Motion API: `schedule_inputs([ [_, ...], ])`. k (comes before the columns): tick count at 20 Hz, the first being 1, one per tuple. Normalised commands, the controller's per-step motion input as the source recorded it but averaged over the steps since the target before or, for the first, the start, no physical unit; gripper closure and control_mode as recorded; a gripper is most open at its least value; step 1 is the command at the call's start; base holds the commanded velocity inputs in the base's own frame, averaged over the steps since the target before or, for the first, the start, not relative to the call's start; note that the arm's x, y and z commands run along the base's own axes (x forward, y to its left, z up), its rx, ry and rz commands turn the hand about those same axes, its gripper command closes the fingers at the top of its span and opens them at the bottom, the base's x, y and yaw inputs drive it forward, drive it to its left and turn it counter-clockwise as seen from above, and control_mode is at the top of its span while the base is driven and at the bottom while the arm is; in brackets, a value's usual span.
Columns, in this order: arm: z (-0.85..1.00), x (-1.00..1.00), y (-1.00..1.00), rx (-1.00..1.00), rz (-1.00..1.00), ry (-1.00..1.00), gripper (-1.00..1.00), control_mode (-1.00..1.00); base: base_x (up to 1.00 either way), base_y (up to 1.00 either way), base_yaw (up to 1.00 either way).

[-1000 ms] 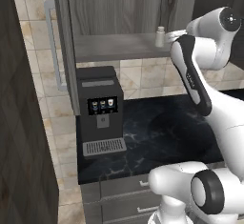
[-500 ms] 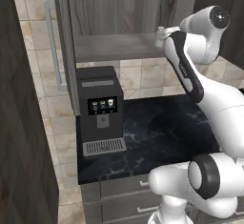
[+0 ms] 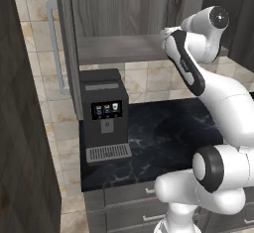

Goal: Retrieve the shaker from the cabinet and place it next the steak on a plate on the dining table.

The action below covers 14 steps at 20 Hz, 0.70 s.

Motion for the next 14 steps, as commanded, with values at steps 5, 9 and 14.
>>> schedule_inputs([
  [5, -0.12, 0.28, 0.00, 0.01, 0.00, 0.01, -1.00, -1.00, 0.00, 0.00, 0.00],
  [9, -0.21, 0.26, 0.00, 0.02, 0.00, 0.00, -1.00, -1.00, 0.00, 0.00, 0.00],
  [14, -0.13, 0.26, 0.00, 0.01, 0.00, 0.00, -1.00, -1.00, 0.00, 0.00, 0.00],
])
